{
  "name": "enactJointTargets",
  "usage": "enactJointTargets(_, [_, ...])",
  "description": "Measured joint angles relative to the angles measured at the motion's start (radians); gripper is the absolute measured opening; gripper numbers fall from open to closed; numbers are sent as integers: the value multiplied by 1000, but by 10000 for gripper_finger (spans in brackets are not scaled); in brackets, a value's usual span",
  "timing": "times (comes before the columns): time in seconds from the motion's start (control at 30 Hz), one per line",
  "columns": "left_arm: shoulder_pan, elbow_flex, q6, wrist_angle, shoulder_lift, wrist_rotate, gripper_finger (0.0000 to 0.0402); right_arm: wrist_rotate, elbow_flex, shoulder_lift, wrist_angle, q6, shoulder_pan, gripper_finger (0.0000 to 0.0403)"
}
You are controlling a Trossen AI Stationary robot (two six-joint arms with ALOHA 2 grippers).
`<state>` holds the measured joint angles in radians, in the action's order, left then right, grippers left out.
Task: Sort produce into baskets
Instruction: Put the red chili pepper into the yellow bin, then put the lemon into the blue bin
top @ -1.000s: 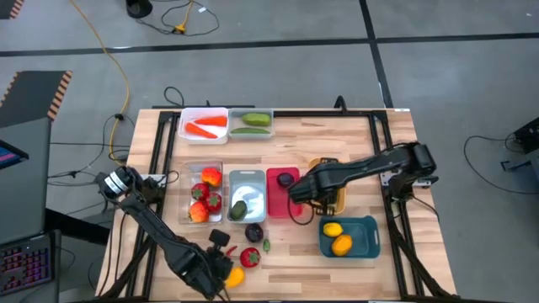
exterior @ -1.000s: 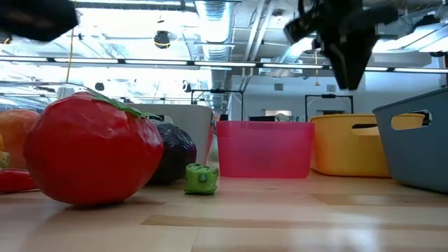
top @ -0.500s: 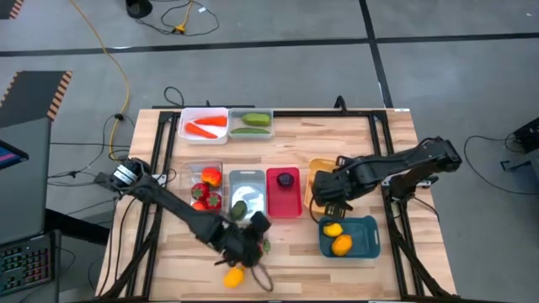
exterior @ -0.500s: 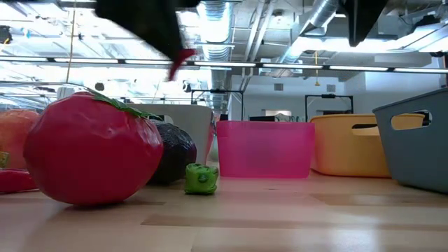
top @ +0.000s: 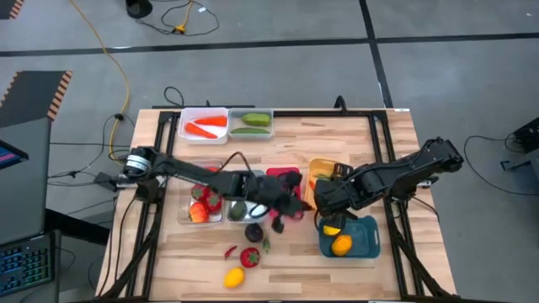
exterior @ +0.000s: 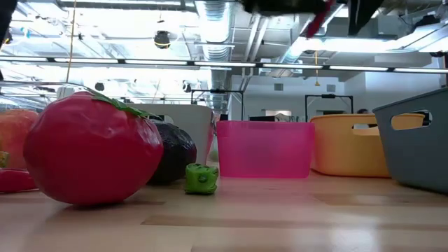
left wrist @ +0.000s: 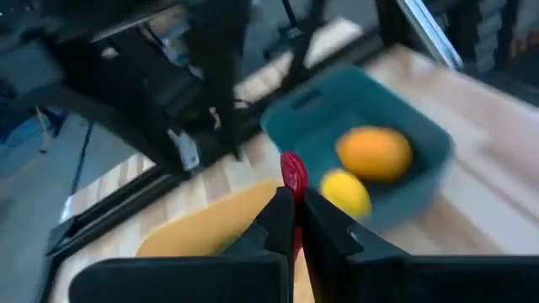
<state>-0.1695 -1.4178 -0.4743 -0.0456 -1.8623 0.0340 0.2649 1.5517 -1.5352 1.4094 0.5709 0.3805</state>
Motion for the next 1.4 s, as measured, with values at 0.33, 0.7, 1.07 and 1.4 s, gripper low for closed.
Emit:
enactJointTargets(0.33, [106,-8,141,-359,-222,18,35,0,0,18,-23,4,-2,191])
enactJointTargets(0.7, [120,-34,237,-227,-202,24,137,0,0,18,-40,5,-2,191])
enactJointTargets(1.07, [77,-35,166,445,155,31,145,-4,0,18,-150,6,-2,192])
enactJointTargets(1.4, [3,-35,451,929,450,34,139,-5,0,18,-397,6,-2,192])
